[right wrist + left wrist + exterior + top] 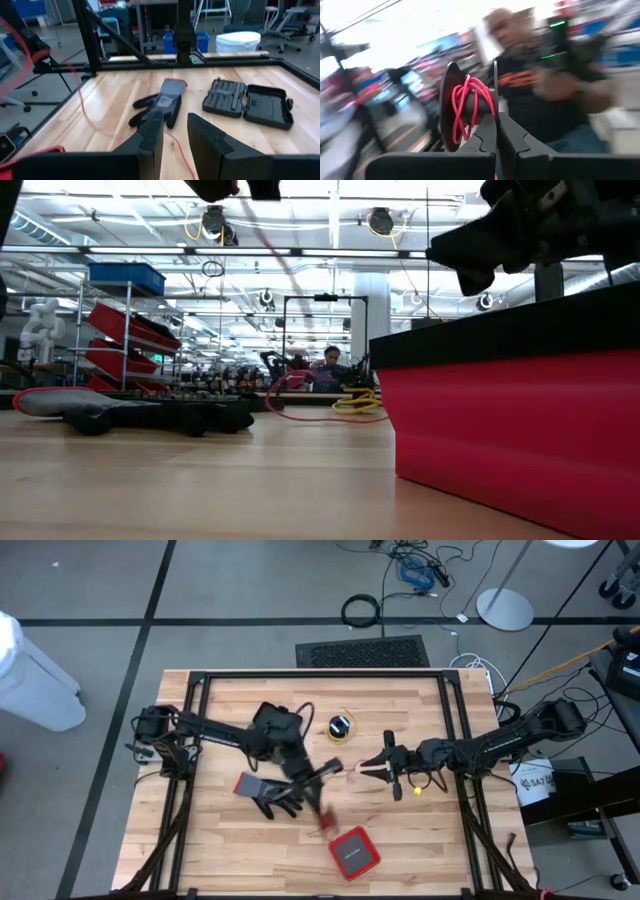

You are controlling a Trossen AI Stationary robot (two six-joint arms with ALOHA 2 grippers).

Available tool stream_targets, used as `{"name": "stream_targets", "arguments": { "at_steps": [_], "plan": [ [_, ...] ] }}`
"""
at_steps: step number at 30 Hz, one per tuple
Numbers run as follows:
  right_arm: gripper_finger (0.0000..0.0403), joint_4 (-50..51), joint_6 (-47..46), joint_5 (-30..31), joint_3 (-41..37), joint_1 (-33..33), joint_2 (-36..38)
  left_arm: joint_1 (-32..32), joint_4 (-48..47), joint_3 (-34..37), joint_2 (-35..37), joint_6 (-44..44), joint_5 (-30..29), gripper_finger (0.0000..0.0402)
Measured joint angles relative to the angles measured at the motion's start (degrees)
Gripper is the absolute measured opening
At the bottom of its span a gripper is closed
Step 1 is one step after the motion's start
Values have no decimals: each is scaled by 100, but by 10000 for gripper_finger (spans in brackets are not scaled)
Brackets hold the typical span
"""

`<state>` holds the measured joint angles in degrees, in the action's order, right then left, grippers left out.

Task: Coil cords
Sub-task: Coil the red wire onto the spool

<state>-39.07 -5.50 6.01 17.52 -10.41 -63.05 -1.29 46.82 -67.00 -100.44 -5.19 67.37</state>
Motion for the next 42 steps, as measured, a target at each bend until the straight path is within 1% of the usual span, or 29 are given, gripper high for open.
{"name": "stream_targets", "arguments": {
  "at_steps": [3, 5, 6, 8, 10, 12, 17, 20, 22, 24, 27, 33, 38, 42],
  "plan": [
    [75, -214, 77, 21, 0, -25, 0, 137, -947, 4, 0, -484, -1212, 0],
    [75, -355, 131, 153, 0, -26, 9, 217, -1567, 4, 0, -784, -2026, 0],
    [75, -386, 170, 287, 0, -25, 31, 250, -1833, 4, -2, -915, -2332, 0],
    [75, -408, 239, 665, 0, -25, 100, 293, -2232, 4, -2, -1140, -2672, 0],
    [75, -406, 335, 1029, 0, -23, 194, 291, -2377, 7, -4, -1212, -2790, 0],
    [75, -424, 363, 1185, 0, -20, 303, 266, -2353, 7, -4, -1230, -2850, 0],
    [75, -564, 363, 1168, 20, -20, 432, 213, -2341, 7, -4, -1418, -3468, 0],
    [75, -379, 351, 1085, 202, -20, 417, 184, -2338, 7, -4, -1473, -3825, 0],
    [75, -267, 424, 1028, 392, -20, 390, 153, -2338, 7, -4, -1476, -3947, 0],
    [75, -8, 521, 1091, 603, -20, 391, 124, -2337, 7, -4, -1480, -3955, 0],
    [75, 446, 711, 1389, 948, -20, 400, 77, -2338, 7, -4, -1481, -4006, 0],
    [75, 1454, 780, 1479, 1558, -33, 604, 67, -2374, 7, -4, -1511, -4561, 0],
    [75, 2453, 535, 1470, 1865, -145, 901, 67, -2382, 7, -4, -1515, -5042, 0],
    [75, 2946, 226, 1467, 1871, -210, 1010, 67, -2371, 7, -4, -1515, -5280, 0]
  ]
}}
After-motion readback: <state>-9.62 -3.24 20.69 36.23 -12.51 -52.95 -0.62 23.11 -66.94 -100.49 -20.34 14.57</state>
